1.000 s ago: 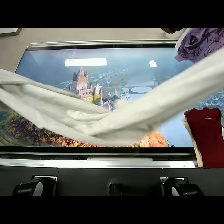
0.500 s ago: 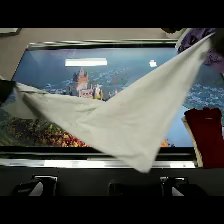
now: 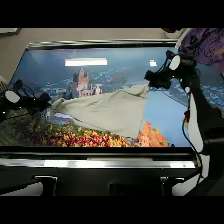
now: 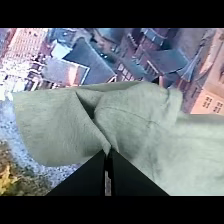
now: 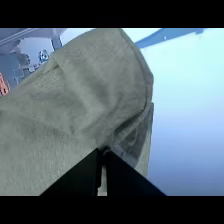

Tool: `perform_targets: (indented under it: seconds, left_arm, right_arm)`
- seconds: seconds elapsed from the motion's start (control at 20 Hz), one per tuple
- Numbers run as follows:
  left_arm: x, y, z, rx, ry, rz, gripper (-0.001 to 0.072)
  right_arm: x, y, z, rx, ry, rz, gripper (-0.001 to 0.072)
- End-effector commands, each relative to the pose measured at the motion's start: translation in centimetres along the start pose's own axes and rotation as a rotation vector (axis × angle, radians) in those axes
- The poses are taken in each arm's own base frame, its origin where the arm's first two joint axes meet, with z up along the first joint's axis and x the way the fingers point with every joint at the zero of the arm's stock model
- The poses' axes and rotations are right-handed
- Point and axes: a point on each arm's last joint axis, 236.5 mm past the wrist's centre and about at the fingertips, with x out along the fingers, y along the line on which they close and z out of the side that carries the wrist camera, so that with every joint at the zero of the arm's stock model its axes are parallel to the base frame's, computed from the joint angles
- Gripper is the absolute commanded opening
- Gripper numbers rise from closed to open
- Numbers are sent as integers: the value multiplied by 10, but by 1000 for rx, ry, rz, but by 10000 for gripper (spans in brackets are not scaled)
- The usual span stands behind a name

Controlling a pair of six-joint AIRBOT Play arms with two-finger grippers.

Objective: Fold the clothes and pants, and hang the long-sleeved shirts on hangers.

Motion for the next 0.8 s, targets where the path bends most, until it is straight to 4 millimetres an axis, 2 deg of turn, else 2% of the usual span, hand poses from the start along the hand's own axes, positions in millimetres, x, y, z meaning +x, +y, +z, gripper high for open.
perform_targets:
  seconds: [0.0,0.1,0.2,0.3,0.4,0.5,0.55,0.6,0.75]
  left_arm:
    - [24,11,-5,22,41,27,17]
    - [22,10,-6,40,43,26,18]
    - [18,9,-9,42,52,27,18]
    - [14,9,-12,52,64,28,18]
    - [11,10,-17,61,82,31,18]
    - [10,11,-21,61,100,35,18]
    - [10,11,-23,61,107,37,18]
    - [10,12,-24,60,114,39,18]
    - [10,12,-25,60,119,41,18]
  right_arm:
    - [35,0,-12,43,69,26,140]
    - [19,3,-11,13,66,41,242]
    - [-16,1,-7,-44,60,84,327]
    - [-58,-25,-8,-119,74,77,326]
    - [-86,-62,-21,-121,122,57,327]
    - [-97,-87,-51,-46,172,125,331]
    - [-96,-89,-70,4,196,190,404]
    - [-93,-89,-92,58,222,254,469]
    - [-74,-74,-170,159,310,384,470]
